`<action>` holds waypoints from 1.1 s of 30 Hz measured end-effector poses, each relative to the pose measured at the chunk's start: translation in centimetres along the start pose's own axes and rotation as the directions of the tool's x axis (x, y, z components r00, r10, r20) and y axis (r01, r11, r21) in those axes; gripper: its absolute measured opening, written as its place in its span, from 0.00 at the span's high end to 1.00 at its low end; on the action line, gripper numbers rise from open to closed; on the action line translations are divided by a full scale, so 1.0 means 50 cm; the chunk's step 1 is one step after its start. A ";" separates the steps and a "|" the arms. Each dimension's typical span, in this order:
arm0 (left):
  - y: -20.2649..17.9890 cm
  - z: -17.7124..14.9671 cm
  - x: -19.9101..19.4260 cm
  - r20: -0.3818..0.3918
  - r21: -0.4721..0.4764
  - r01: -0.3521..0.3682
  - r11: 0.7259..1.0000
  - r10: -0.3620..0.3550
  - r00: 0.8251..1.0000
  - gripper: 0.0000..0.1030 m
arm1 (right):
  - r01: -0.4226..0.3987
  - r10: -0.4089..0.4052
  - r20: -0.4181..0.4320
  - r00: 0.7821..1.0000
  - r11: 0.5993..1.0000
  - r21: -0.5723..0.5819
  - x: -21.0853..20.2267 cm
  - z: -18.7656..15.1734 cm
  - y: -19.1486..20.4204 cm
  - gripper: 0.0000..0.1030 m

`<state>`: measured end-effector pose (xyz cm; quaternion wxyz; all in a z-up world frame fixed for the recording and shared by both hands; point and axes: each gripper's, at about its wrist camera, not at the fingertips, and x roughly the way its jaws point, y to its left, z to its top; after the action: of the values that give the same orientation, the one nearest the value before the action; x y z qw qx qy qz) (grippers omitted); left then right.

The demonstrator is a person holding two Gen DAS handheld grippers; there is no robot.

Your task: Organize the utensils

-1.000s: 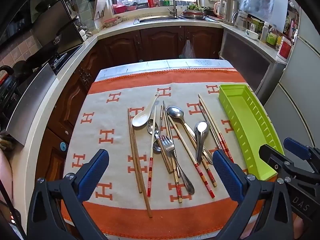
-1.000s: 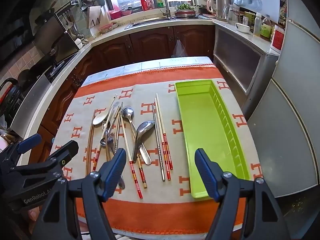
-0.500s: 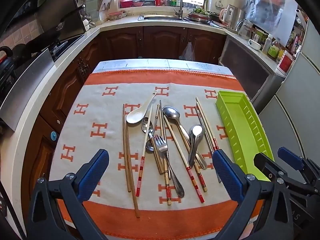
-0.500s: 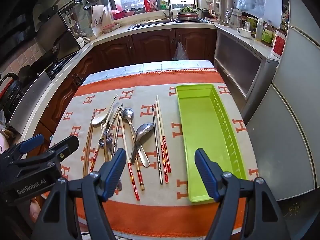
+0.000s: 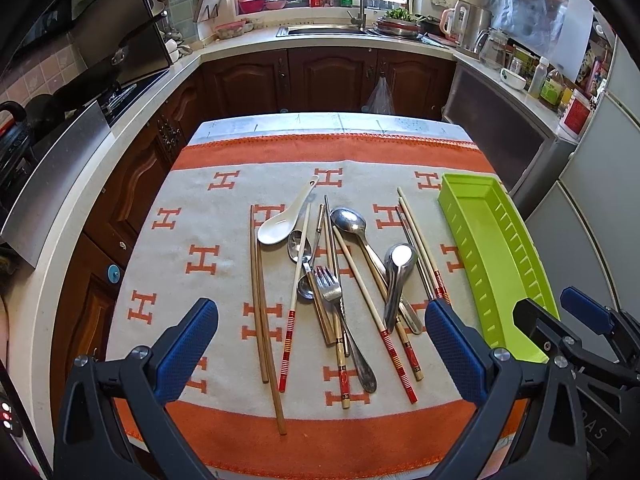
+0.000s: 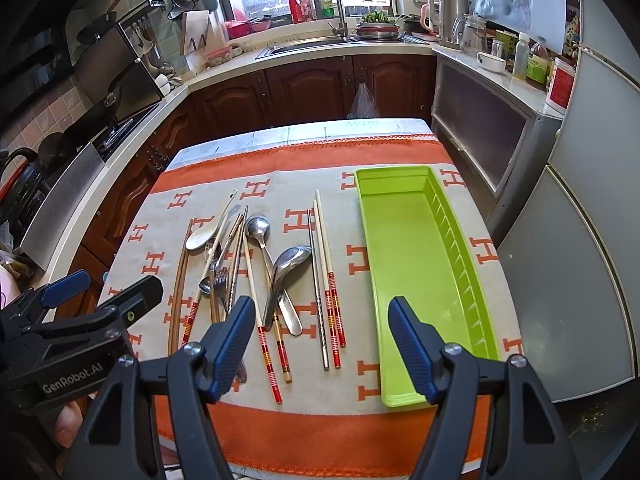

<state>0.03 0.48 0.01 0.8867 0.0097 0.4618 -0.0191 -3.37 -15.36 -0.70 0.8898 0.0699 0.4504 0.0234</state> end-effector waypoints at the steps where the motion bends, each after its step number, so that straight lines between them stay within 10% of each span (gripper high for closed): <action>1: -0.001 0.000 -0.001 0.001 0.001 -0.004 1.000 0.004 1.000 0.01 | -0.001 0.001 0.000 1.000 1.000 0.000 -0.001 0.001 -0.001 0.32; 33: 0.007 -0.005 -0.014 0.021 0.018 -0.020 1.000 0.020 1.000 0.01 | -0.032 0.032 0.006 0.999 0.999 0.021 -0.002 -0.005 -0.003 0.34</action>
<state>-0.55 0.84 0.47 0.8915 0.0224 0.4523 -0.0144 -3.64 -15.48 -0.79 0.8899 0.0864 0.4467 0.0326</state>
